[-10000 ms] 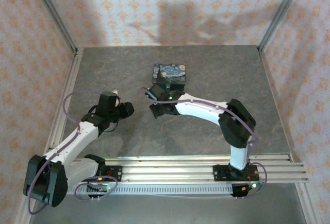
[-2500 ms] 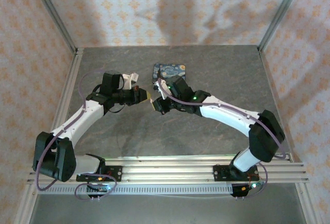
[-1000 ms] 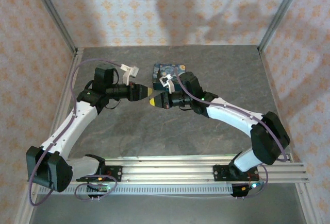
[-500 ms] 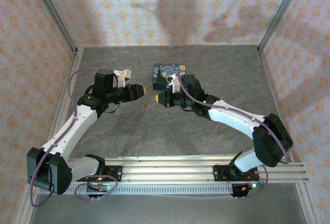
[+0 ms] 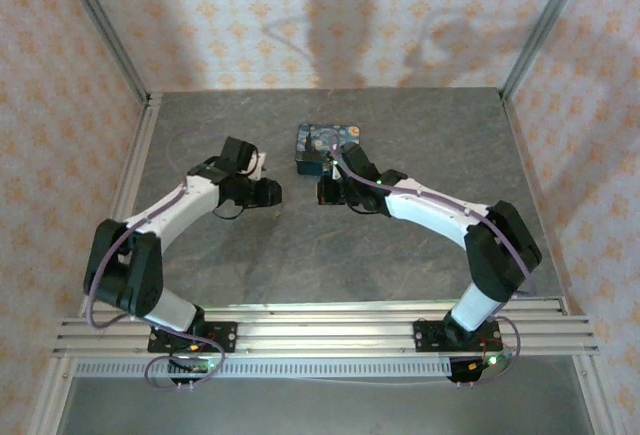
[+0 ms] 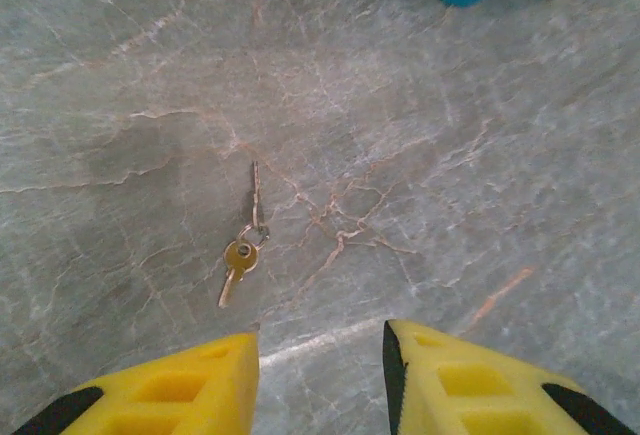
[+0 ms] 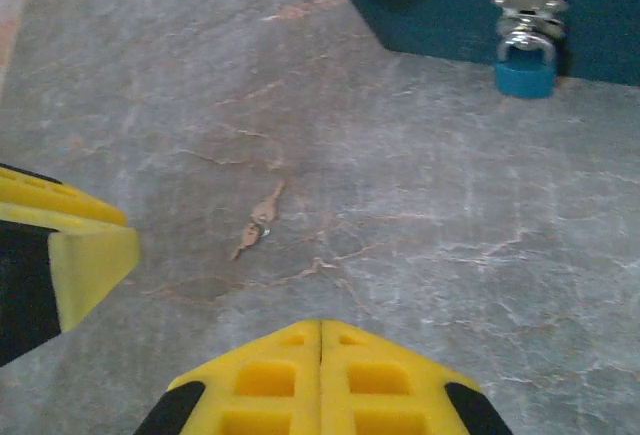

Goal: Unlock the padlock with the key

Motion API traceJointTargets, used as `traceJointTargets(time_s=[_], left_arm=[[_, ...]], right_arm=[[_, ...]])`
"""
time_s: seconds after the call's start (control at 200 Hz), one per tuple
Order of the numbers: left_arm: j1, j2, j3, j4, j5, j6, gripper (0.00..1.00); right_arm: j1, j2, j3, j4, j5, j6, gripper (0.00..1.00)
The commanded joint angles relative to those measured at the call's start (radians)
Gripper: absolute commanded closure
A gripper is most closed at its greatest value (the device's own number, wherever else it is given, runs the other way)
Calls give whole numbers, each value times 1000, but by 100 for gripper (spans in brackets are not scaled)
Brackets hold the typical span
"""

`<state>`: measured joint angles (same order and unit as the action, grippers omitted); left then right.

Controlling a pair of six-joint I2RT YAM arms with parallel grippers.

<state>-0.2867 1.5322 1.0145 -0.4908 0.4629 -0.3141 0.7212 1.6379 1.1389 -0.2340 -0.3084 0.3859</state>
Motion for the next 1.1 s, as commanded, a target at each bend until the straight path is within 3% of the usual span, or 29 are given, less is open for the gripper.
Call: traceJointTargets(time_s=[0.0,0.761,0.851,0.961,1.091], left_arm=[[-16,59,53,-25,-69,26,64],[-48,326,148,5,-101,63,76],[-54,341,153,-8,-118,76,81],[-60,340,146,-8,-125,94,100],[-72,299,114,25,-124,161,100]], right_arm=[[1,2,14,-35,68,8,96],[-32,11,-7,-13,89,-12,97],[-34,10,-8,-13,92,-9,98],[-38,4,-10,-20,108,-5,98],[-80,-11,-3,-65,134,63,98]])
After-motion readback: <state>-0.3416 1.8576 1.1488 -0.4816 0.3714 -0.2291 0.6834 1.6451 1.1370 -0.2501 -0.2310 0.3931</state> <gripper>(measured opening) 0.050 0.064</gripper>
